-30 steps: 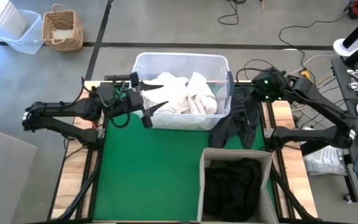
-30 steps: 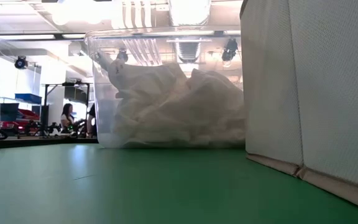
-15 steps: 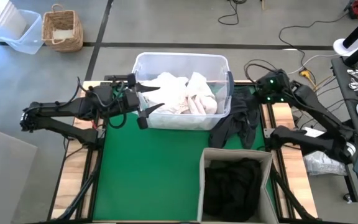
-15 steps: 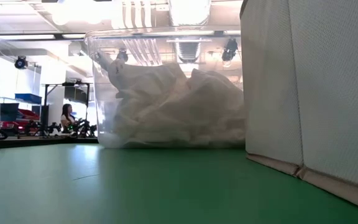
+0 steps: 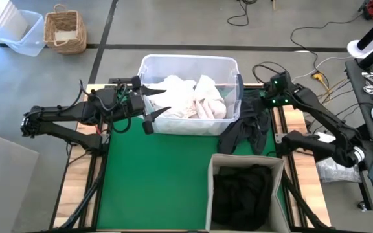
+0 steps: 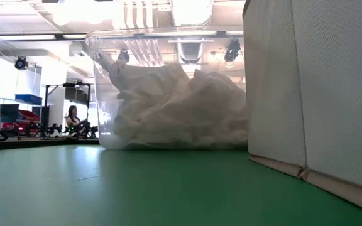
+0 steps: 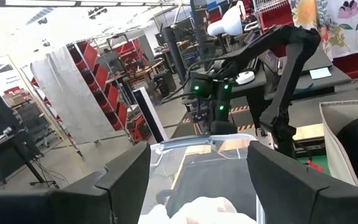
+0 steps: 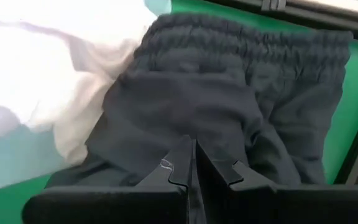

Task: Sort clothes
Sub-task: Put the dark gray pants into the brown laundry bin

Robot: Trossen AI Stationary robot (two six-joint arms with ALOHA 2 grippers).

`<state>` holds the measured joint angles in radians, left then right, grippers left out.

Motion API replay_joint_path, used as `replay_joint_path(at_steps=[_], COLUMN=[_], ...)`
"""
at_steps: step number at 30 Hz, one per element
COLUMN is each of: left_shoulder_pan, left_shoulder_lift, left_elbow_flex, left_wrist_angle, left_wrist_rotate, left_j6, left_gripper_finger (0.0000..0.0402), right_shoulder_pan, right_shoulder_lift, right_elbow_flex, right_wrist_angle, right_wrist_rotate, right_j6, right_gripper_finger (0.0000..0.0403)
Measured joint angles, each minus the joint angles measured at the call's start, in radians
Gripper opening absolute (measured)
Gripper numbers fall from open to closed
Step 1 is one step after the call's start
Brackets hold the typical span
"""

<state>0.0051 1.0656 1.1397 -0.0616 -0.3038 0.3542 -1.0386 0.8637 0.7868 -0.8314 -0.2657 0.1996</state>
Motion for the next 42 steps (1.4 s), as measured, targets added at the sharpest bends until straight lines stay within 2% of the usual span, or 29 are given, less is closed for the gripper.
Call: replay_joint_path(at_steps=[7, 22, 26, 35, 42], left_shoulder_pan=[0.000, 0.000, 0.000, 0.000, 0.000], left_shoulder_lift=[-0.001, -0.002, -0.002, -0.002, -0.002], left_elbow_flex=[0.000, 0.000, 0.000, 0.000, 0.000], left_wrist_angle=[-0.001, -0.008, -0.010, -0.035, -0.044], left_wrist_rotate=[0.000, 0.000, 0.000, 0.000, 0.000], left_j6=[-0.011, -0.024, -0.026, -0.028, -0.027], left_gripper_finger=[0.0245, 0.0245, 0.0245, 0.0245, 0.0245], right_shoulder_pan=[-0.064, -0.068, -0.068, -0.068, -0.068], right_shoulder_lift=[0.062, 0.127, 0.124, 0.127, 0.127], right_elbow_flex=[0.009, 0.008, 0.008, -0.027, -0.113], right_wrist_angle=[0.080, 0.086, 0.088, 0.066, 0.192], right_wrist_rotate=[-0.033, -0.031, -0.031, -0.030, -0.030], right_j6=[-0.044, -0.033, -0.035, -0.035, -0.027], right_gripper_finger=[0.0012, 0.0020, 0.0051, 0.0168, 0.0237])
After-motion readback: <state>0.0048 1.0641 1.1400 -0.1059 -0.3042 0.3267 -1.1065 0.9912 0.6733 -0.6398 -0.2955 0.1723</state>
